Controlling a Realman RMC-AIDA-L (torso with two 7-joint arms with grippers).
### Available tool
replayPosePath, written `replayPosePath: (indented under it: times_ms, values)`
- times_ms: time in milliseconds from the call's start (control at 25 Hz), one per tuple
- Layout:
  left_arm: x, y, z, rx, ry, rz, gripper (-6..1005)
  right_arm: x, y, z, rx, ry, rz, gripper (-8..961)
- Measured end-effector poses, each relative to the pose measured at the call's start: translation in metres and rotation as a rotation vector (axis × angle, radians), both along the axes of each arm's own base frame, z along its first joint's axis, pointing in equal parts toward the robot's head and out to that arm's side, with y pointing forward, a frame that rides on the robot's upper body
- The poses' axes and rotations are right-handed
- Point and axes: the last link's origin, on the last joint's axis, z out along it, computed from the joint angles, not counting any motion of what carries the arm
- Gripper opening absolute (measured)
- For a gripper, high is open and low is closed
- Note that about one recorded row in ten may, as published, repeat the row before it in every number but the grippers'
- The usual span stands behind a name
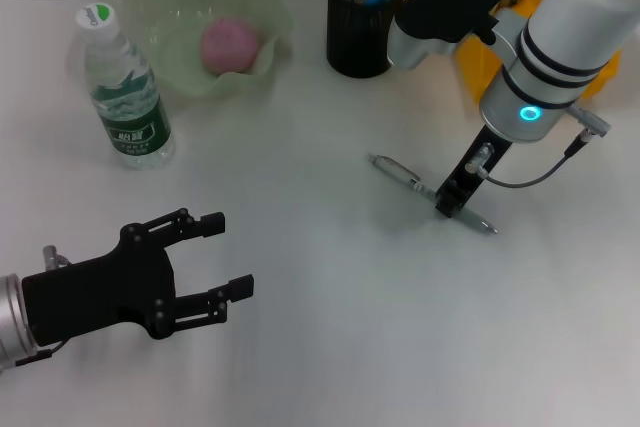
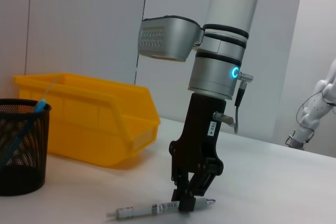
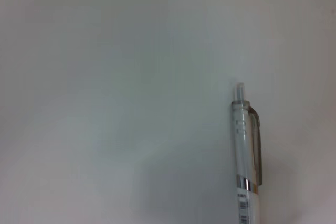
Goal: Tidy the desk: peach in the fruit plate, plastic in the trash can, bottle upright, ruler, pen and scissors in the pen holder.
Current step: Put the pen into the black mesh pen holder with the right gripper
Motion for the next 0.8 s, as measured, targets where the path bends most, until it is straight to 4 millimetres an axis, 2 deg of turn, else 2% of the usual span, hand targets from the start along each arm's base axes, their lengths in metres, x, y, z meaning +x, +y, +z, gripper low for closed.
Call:
replayPosePath:
  times_ms: [120,360,440,480,520,680,800]
  values:
    - [0.0,0.0,0.0,0.0,0.0,0.0,812,-0.004,0.003,0.006,0.016,0.033,0.038,149]
    - [0.0,0.0,0.001,0.002,0.0,0.001,812,-0.019,0.002,0.017,0.019,0.171,0.131,127]
    - [-0.001,0.0,0.001,0.004,-0.001,0.002,812,-0.026,0.002,0.028,0.038,0.28,0.197,123]
    - [-0.001,0.0,0.001,0.004,-0.001,0.002,812,-0.032,0.003,0.04,0.075,0.389,0.268,122]
    - [-0.001,0.0,0.001,0.004,-0.001,0.002,812,-0.032,0.003,0.04,0.075,0.389,0.268,122]
    - [-0.001,0.0,0.001,0.004,-0.001,0.002,812,-0.038,0.008,0.064,0.219,0.668,0.46,122]
    - [-0.001,0.0,0.001,0.004,0.0,0.003,812,-0.037,0.012,0.069,0.303,0.756,0.544,123]
